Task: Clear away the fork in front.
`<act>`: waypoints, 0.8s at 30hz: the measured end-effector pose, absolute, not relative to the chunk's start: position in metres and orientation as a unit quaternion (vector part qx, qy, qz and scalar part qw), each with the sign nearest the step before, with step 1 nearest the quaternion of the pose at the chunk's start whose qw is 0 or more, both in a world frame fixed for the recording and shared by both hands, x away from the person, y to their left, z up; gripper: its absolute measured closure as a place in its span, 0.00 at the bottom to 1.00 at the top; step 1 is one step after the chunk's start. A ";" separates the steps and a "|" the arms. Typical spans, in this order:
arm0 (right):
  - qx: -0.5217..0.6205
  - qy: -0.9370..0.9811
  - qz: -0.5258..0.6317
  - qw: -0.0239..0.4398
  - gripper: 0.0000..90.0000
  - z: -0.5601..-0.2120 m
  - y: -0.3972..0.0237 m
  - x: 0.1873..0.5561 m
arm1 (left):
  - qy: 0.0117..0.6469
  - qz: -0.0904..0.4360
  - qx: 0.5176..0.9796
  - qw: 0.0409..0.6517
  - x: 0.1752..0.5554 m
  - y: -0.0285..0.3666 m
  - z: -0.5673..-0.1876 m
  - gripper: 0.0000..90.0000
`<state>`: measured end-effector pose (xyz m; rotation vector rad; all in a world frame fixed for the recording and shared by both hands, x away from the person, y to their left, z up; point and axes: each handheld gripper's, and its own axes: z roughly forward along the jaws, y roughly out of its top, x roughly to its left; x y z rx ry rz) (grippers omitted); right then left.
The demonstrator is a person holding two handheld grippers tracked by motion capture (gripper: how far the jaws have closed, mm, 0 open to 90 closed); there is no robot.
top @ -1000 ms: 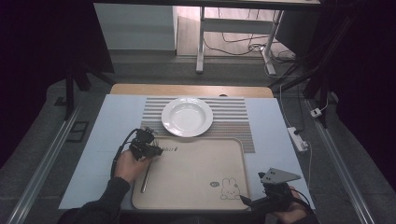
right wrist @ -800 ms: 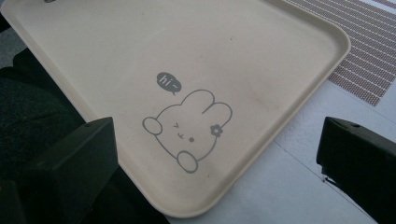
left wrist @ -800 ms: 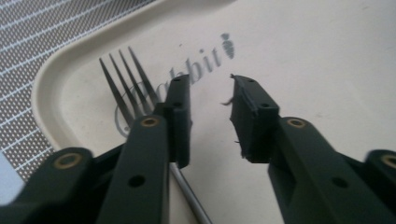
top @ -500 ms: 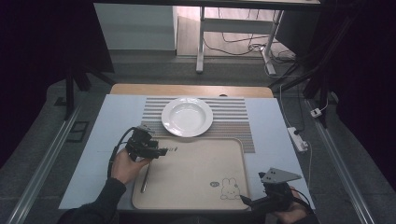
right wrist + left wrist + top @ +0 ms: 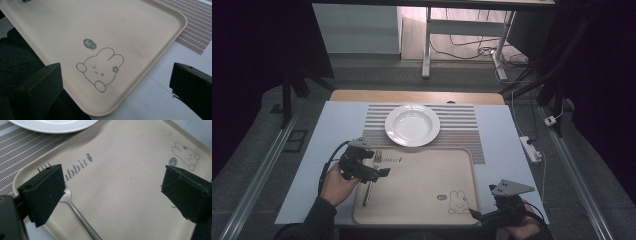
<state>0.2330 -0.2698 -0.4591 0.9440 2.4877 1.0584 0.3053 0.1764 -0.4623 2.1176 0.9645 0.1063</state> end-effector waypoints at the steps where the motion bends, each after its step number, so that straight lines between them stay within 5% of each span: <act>1: 0.327 0.860 0.366 0.138 0.00 -0.459 -0.270 0.233 | 0.379 0.043 0.834 0.399 0.302 0.179 -0.461 0.04; 24: 0.341 0.857 0.363 0.129 0.00 -0.459 -0.273 0.234 | 0.409 0.059 0.798 0.439 0.232 0.237 -0.459 0.00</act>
